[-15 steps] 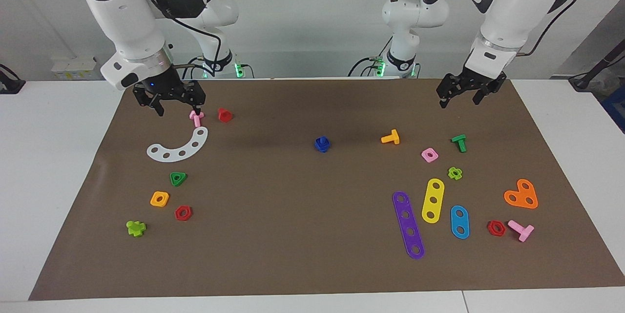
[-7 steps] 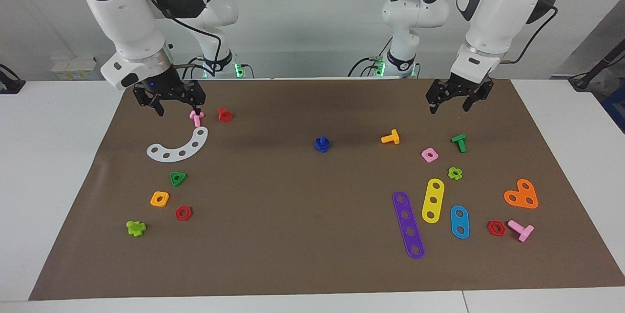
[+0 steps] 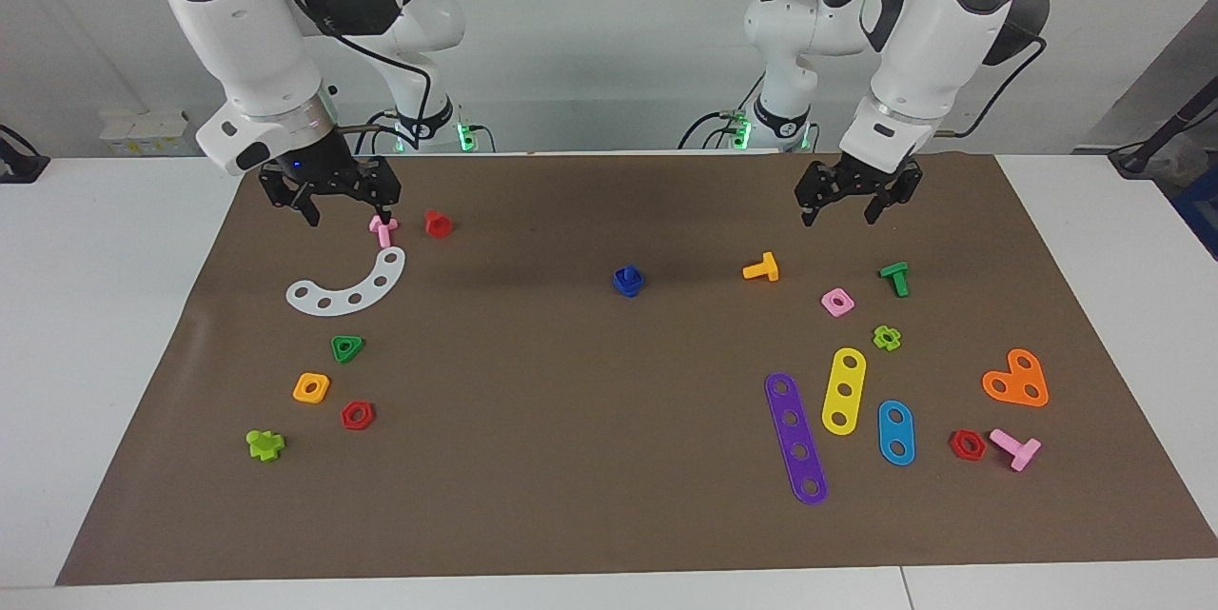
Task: Unscrew and place screws in storage area
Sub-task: 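Move the left gripper toward the blue square nut mid-table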
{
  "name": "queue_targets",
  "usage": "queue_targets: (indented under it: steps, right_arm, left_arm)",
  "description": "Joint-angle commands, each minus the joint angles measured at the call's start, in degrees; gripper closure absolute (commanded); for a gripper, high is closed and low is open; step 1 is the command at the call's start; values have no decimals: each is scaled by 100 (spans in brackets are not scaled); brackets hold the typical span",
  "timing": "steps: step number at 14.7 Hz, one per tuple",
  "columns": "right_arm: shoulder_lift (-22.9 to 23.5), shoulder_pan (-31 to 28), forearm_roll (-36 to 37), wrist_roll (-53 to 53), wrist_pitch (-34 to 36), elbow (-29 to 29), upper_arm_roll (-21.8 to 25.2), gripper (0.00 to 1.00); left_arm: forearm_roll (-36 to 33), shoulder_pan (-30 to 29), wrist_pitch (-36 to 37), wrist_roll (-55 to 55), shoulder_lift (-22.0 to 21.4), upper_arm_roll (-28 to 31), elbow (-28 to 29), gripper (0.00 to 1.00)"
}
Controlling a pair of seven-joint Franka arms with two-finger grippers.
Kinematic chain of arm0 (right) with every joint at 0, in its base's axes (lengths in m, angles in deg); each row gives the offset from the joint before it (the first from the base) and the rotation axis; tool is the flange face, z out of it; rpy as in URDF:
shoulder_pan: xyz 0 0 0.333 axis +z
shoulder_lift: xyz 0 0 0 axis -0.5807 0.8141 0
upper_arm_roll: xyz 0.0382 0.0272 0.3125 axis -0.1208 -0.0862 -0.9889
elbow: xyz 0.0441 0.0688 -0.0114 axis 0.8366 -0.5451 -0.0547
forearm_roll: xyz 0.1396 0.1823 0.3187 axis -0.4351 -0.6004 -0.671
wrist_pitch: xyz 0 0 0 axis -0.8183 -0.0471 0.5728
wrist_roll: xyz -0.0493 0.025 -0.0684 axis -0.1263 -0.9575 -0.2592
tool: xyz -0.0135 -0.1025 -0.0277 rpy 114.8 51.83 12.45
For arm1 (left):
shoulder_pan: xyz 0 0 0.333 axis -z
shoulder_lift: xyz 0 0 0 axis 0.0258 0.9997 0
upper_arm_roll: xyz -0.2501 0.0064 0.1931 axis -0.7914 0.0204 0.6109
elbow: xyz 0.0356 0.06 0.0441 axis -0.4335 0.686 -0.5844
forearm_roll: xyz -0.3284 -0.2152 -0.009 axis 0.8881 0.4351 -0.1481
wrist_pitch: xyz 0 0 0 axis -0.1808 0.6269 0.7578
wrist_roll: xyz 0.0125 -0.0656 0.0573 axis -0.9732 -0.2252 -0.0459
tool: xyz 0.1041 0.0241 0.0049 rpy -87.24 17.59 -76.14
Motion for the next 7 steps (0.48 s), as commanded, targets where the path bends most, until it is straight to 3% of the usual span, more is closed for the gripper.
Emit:
queue_targets:
  steps: [1,7]
  right_arm:
    - [-27,-57,-119,-168,21,-10,-25,0]
    - [-27,-57,-119,-159,29,-10,-25,0]
  left_arm:
    - [-13,90,131,55,69,42,-55,0]
    - [127,1231,-359,1424,807,6,-363,0]
